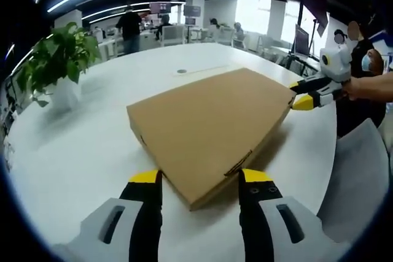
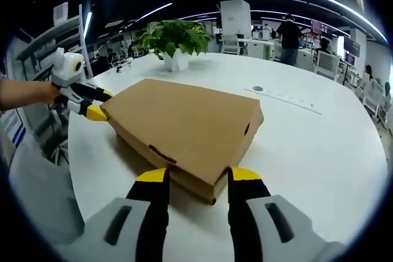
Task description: Operate the shoe box by opening the lid, removing the specified soft item, and placing it in the target area until the item is outside and the box remains undamaged.
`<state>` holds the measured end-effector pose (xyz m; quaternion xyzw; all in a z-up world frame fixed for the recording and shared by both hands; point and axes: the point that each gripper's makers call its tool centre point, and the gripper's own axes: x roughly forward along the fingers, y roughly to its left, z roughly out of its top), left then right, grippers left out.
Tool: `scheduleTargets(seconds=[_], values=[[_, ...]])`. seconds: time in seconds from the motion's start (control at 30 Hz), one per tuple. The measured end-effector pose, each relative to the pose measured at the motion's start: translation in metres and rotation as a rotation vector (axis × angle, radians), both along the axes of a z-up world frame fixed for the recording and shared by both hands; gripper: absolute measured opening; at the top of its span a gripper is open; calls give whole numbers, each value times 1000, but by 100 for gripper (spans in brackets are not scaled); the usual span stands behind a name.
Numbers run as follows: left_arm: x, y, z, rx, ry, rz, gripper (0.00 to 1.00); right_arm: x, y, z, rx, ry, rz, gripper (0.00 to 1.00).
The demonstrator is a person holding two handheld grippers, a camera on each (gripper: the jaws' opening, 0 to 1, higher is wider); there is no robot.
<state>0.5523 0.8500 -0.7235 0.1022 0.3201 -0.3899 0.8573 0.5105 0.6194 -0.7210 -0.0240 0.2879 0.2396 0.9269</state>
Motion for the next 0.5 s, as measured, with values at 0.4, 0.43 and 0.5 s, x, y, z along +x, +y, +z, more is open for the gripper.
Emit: scheduleTargets(seconds=[0.4, 0.43, 0.5], values=[[-13, 12, 4, 21, 12, -29, 49, -12, 18, 0, -7, -1, 13, 32], [-14, 14, 5, 23, 13, -30, 49, -13, 19, 0, -9, -1, 17, 31], [-15, 17, 5, 26, 15, -33, 49, -15, 23, 0, -11, 2, 27, 31]])
